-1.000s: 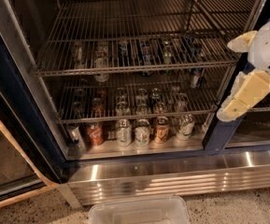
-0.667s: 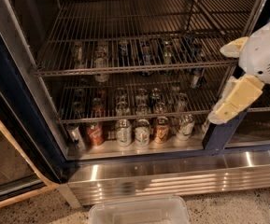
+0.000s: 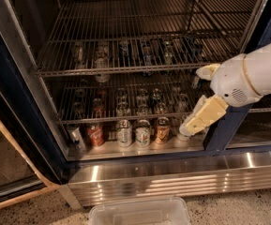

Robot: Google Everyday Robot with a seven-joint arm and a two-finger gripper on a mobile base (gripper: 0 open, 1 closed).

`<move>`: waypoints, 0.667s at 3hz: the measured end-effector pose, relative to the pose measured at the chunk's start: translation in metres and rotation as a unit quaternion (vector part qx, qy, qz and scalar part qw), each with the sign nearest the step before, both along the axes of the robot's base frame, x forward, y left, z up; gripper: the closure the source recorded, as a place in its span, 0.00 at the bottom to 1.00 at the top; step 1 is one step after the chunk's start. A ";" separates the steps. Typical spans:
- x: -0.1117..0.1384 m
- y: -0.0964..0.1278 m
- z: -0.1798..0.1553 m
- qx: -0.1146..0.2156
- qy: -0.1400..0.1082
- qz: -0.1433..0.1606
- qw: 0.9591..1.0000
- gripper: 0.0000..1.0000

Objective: Pick green can from middle shelf of fridge

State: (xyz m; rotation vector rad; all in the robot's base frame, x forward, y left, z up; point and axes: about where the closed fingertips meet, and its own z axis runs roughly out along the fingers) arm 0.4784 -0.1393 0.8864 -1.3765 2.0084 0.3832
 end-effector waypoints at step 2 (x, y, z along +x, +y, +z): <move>0.009 0.023 -0.022 0.024 0.028 0.030 0.999 0.00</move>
Offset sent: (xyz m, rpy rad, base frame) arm 0.0090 0.0184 -0.0168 0.0419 0.0377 0.0424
